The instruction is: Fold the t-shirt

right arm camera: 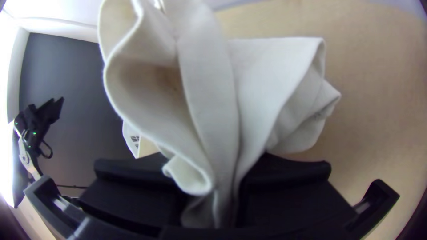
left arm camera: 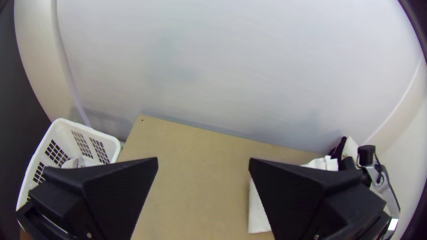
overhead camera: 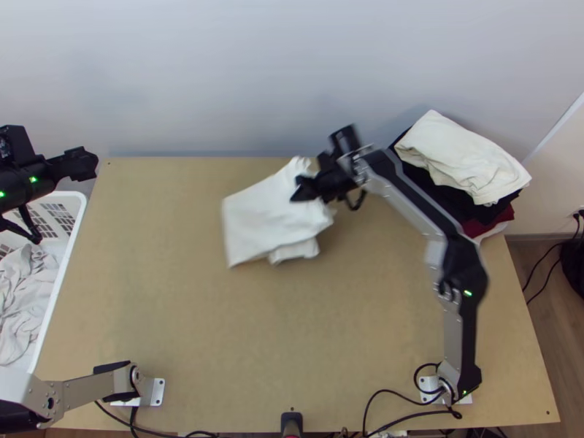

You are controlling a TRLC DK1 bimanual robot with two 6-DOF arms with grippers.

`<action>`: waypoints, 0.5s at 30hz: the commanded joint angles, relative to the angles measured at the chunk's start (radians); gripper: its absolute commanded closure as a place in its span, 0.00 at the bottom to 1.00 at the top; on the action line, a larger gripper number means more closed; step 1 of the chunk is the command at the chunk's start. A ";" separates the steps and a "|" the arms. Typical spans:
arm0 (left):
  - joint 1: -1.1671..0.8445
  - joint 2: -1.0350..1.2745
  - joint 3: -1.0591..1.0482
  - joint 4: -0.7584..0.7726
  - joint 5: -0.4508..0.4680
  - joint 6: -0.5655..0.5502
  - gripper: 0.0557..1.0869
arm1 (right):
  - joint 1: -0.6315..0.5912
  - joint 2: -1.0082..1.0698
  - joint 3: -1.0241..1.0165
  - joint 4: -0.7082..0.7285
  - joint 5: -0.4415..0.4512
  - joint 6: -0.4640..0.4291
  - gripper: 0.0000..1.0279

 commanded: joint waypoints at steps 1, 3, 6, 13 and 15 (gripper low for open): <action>0.001 -0.013 -0.009 0.003 0.003 0.006 0.04 | -0.040 -0.119 -0.002 0.019 -0.015 0.055 0.97; -0.001 -0.015 -0.009 0.004 0.004 0.005 0.04 | -0.069 -0.153 0.023 0.032 -0.014 0.081 0.97; -0.003 -0.015 -0.009 0.004 0.006 0.003 0.04 | -0.135 -0.191 0.064 0.087 -0.012 0.150 0.97; -0.001 -0.023 -0.013 0.004 0.006 0.003 0.04 | -0.298 -0.237 0.164 0.219 0.058 0.271 0.97; 0.001 -0.026 -0.016 0.004 0.006 0.003 0.04 | -0.357 -0.238 0.192 0.277 0.075 0.349 0.97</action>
